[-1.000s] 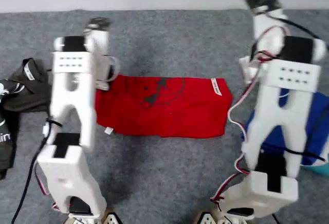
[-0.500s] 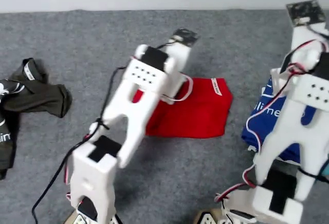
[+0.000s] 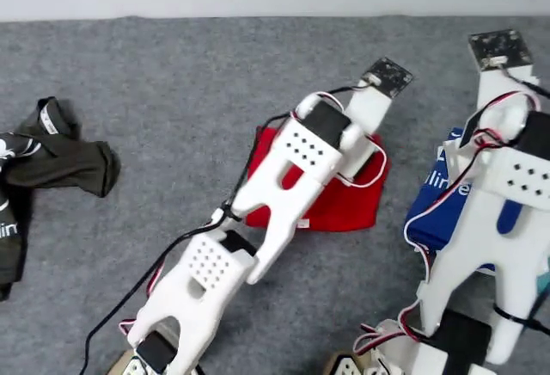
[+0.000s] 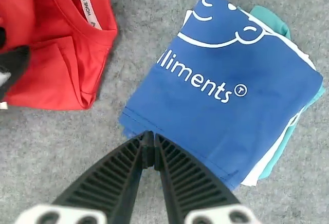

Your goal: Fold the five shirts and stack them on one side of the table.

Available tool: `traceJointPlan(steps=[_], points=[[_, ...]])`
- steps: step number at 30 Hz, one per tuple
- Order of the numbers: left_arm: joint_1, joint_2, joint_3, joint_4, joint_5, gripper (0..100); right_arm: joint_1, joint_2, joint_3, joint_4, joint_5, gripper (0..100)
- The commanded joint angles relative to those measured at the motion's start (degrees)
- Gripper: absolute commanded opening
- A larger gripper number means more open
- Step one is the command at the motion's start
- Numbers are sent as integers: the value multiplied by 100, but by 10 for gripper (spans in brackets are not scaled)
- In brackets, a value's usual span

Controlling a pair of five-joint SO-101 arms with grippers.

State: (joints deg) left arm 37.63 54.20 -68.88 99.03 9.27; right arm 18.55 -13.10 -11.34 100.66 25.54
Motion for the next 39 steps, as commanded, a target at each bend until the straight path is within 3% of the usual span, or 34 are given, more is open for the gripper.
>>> traceJointPlan(steps=[1, 5, 11, 20, 25, 34, 39], points=[[44, 211, -655, 79, 53, 5, 66, -259, -35, 215, 35, 13], [44, 457, -875, 62, 0, 14, 66, -207, -35, 215, 9, 13], [9, 466, -1464, 149, 44, 192, 40, -198, -35, 198, 0, 14], [-404, -44, -2018, 167, 9, 181, 31, -189, -18, 198, -9, 12], [-1178, -923, -919, 167, -246, 1, -347, -189, 580, -84, -9, 11], [-2295, -3200, 1974, 158, -492, 4, -1437, -189, 1829, -1200, -571, 10], [-3253, -4527, 3741, 149, -554, 4, -2457, -180, 2259, -1604, -721, 10]])
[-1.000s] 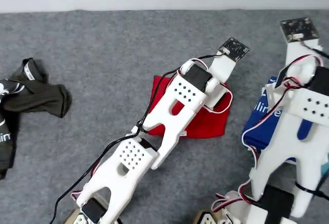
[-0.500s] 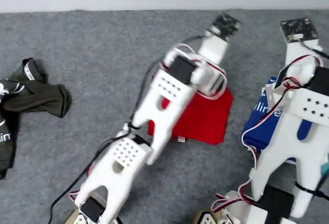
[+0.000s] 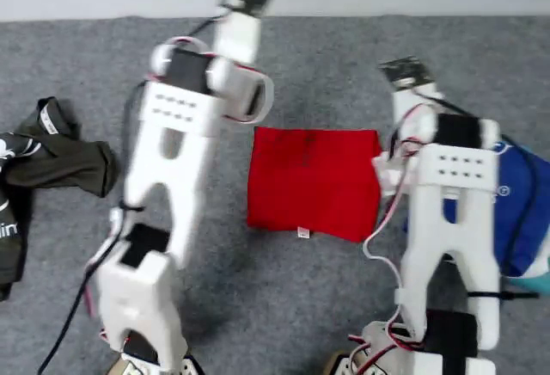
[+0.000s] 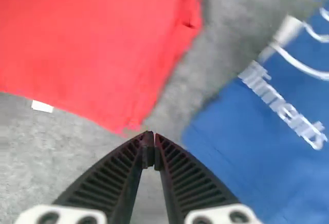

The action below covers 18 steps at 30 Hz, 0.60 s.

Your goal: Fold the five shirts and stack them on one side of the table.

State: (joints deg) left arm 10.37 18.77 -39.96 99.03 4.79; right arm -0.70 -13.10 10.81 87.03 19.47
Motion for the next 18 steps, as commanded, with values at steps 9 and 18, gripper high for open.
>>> traceJointPlan(steps=[9, 18], points=[[-2470, -2426, 2519, 141, -457, 4, -2431, 989, -343, -875, -668, 10], [-3490, -2611, 2607, 141, -457, 4, -3099, 3222, -1556, -1121, -642, 10]])
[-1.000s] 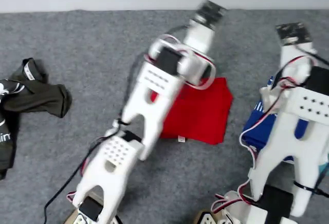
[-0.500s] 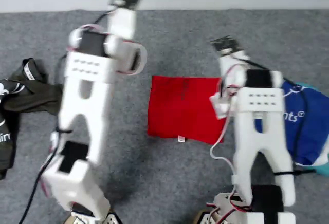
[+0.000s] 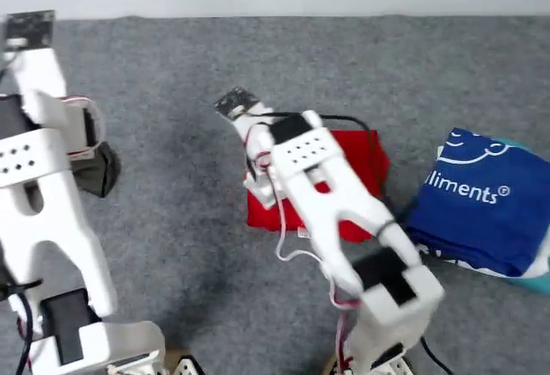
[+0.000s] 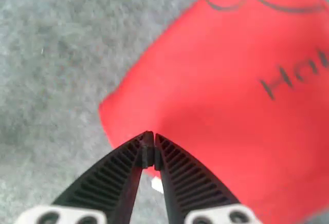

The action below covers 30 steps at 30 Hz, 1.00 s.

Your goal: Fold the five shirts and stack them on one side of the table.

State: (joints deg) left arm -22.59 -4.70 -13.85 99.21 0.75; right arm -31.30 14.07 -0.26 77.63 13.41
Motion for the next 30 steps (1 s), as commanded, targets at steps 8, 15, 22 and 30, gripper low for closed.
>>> traceJointPlan(steps=[8, 15, 22, 30], points=[[-334, -264, -4, 123, -44, 4, 136, 1393, -536, 391, 360, 10], [-308, -220, -4, 123, -44, 4, 295, 629, -1389, 804, 360, 10], [-308, -220, -13, 114, -44, 4, 1297, 215, -1811, 884, 941, 10], [-308, -220, -13, 114, -44, 4, 2782, 989, -1820, -391, 1916, 13]])
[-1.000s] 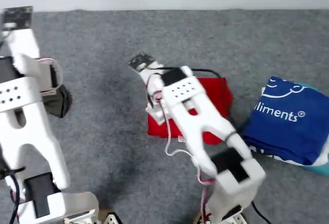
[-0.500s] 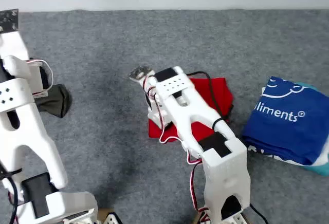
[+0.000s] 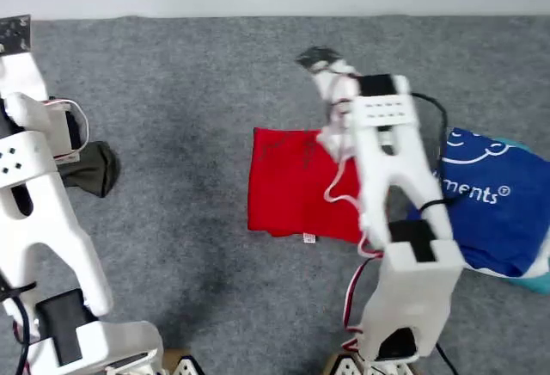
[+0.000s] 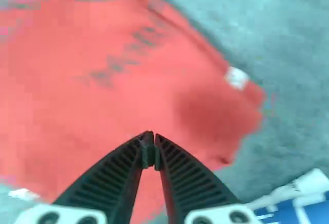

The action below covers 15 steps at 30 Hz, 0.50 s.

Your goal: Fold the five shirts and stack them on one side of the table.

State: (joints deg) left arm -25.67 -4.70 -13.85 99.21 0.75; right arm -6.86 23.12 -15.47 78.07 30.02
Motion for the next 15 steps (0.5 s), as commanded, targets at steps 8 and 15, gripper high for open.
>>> traceJointPlan(steps=[8, 15], points=[[0, -220, -13, 114, -44, 4, 382, 857, -484, -1490, 501, 12], [0, -229, -13, 123, -44, 4, 409, 752, -1793, 312, -193, 16]])
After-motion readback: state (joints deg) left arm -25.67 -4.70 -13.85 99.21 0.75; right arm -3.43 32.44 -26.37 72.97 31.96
